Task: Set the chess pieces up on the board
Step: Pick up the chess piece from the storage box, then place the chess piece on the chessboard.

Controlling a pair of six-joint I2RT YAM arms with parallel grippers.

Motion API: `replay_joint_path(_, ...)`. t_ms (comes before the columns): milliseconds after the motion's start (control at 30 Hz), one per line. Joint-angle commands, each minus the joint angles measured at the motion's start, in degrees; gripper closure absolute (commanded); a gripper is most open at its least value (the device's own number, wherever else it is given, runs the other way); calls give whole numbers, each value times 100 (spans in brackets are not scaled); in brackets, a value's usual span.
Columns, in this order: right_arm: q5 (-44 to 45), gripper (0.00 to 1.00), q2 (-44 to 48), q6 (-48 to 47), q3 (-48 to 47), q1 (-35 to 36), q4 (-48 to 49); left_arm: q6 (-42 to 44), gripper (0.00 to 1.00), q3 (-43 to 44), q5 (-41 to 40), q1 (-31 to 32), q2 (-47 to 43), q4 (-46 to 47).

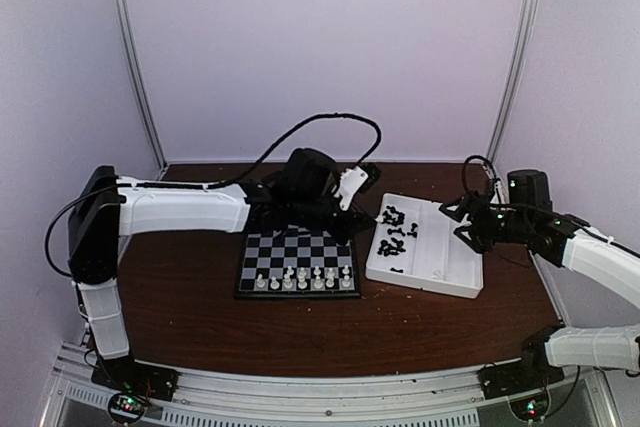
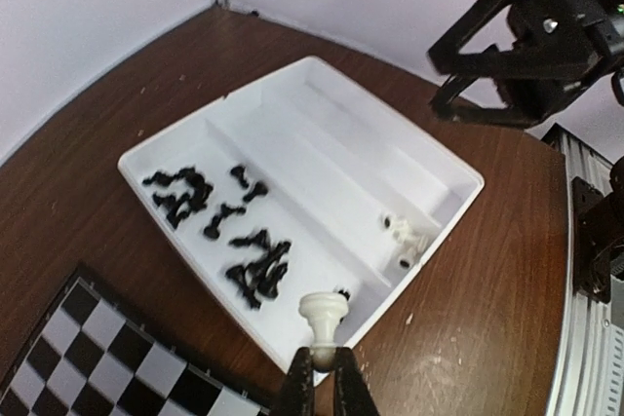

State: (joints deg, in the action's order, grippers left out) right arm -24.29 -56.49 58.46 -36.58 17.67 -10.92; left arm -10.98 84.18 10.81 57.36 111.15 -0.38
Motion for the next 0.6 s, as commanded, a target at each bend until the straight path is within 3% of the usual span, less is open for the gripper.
replay_joint_path(0,254,23,-38,-633,-270,-91,-478,-489,100,-148,-75,-270,-727,-1658)
replay_joint_path(233,72,23,-270,-679,-189,-158,-293,-968,100,-580,-967,-439,-1753,-3401)
replay_joint_path(367,-2,23,-301,-677,-119,-159,-234,-1203,100,-753,-994,-694,-2165,-4193)
replay_joint_path(567,1,23,-236,-770,-90,-180,-362,-1266,100,-536,-1185,-998,-2160,-5485)
